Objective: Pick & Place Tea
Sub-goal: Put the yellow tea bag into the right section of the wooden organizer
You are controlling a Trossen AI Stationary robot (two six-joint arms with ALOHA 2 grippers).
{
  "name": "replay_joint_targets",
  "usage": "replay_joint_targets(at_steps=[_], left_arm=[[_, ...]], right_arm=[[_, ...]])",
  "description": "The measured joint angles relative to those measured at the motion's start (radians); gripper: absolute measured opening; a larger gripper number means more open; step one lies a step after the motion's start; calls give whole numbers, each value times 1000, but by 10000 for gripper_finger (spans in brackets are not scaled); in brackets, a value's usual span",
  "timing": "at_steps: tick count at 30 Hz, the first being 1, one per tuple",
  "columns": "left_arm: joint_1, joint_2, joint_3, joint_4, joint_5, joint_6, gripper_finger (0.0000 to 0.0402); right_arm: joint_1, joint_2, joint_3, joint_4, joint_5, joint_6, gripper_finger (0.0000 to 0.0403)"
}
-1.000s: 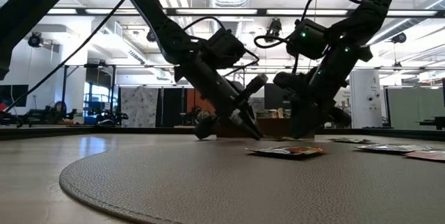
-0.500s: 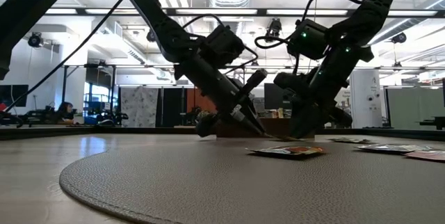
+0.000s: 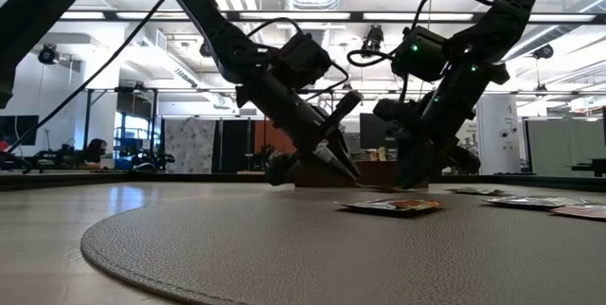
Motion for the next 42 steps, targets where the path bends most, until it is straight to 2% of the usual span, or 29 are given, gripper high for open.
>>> replay_joint_targets(at_steps=[12, 31, 42], left_arm=[[-20, 1, 0, -55, -50, 12, 35], [-59, 19, 0, -13, -61, -27, 35], [-99, -3, 0, -28, -55, -112, 35]], right_arm=[[0, 0, -2, 0, 0, 0, 82], [2, 0, -2, -3, 2, 16, 82], [47, 72, 2, 59, -23, 76, 82]])
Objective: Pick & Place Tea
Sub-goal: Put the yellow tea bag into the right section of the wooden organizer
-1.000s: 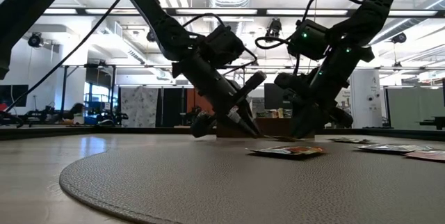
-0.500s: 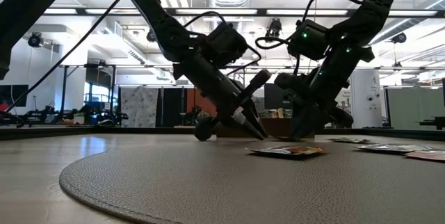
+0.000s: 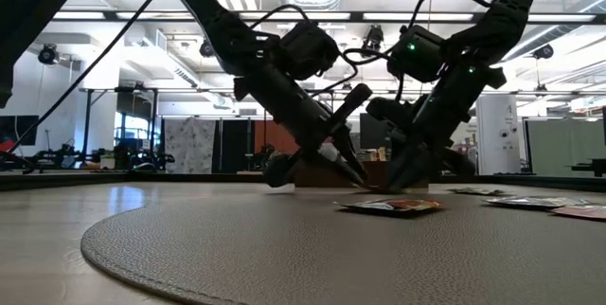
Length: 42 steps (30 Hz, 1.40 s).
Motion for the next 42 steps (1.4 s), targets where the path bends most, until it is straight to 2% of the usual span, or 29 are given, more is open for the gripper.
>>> replay_joint_targets(at_steps=[4, 11, 21, 42], left_arm=[[-11, -19, 0, -102, -32, -3, 35], [-27, -139, -1, -235, -163, 18, 35], [-86, -103, -92, -53, -156, -223, 35], [-88, -69, -97, 13, -233, -282, 36]], right_arm=[[2, 0, 10, 1, -8, 6, 82], [3, 0, 10, 0, -5, 16, 82], [3, 0, 11, 6, 2, 41, 82], [13, 2, 10, 49, 6, 26, 82]])
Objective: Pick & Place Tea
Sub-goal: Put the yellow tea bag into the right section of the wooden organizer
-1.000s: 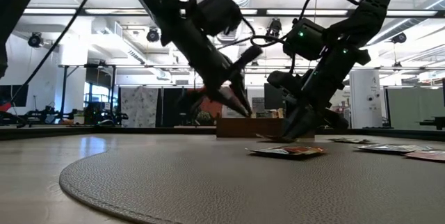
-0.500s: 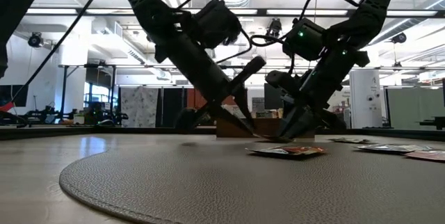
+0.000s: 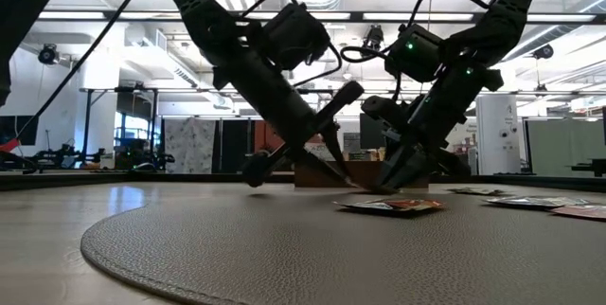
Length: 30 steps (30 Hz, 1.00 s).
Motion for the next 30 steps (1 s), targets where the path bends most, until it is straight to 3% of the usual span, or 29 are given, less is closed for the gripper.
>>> replay_joint_targets(at_steps=[10, 25, 30], left_arm=[[-9, -3, 0, 5, 11, 12, 67], [-13, -2, 0, -29, -47, -14, 74], [-13, 20, 0, 14, -48, -20, 101]], right_arm=[[0, 0, 0, 1, -1, 0, 82], [0, -1, 0, 5, -2, -8, 82], [0, -1, 0, 7, -2, -8, 82]])
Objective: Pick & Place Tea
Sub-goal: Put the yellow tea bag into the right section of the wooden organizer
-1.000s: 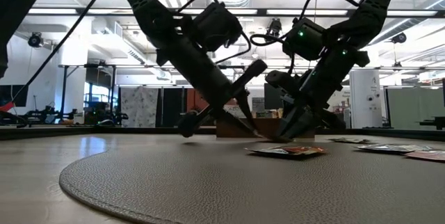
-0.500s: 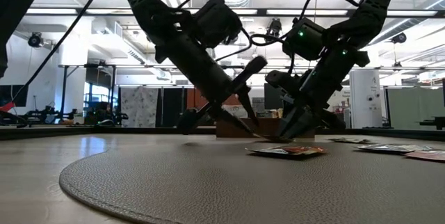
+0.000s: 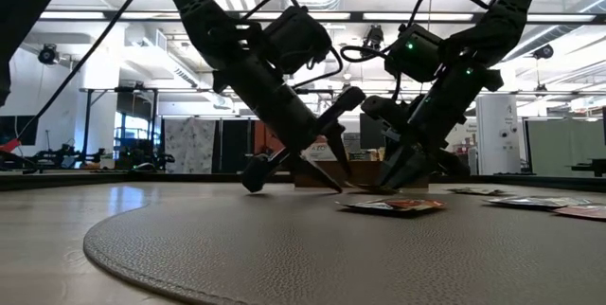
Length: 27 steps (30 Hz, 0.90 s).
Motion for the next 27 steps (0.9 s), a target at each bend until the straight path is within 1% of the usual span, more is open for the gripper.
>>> replay_joint_targets(at_steps=[4, 8, 13, 19, 23, 27], left_arm=[[0, 1, 1, 3, -6, 5, 122], [0, 1, 1, 7, -7, 6, 126], [7, 4, 1, 54, -14, 48, 126], [18, 32, 11, 80, -8, 54, 126], [18, 34, 12, 83, 12, 70, 124], [16, 34, 11, 83, 56, 108, 107]], right_arm=[[1, 0, 0, 2, 0, 0, 82], [1, 0, 0, 12, -1, 1, 82], [1, 2, -1, 37, -7, 4, 82], [1, 2, -1, 45, -19, 13, 82], [1, 2, -1, 47, -27, 25, 82], [1, 2, -1, 49, -22, 31, 82]])
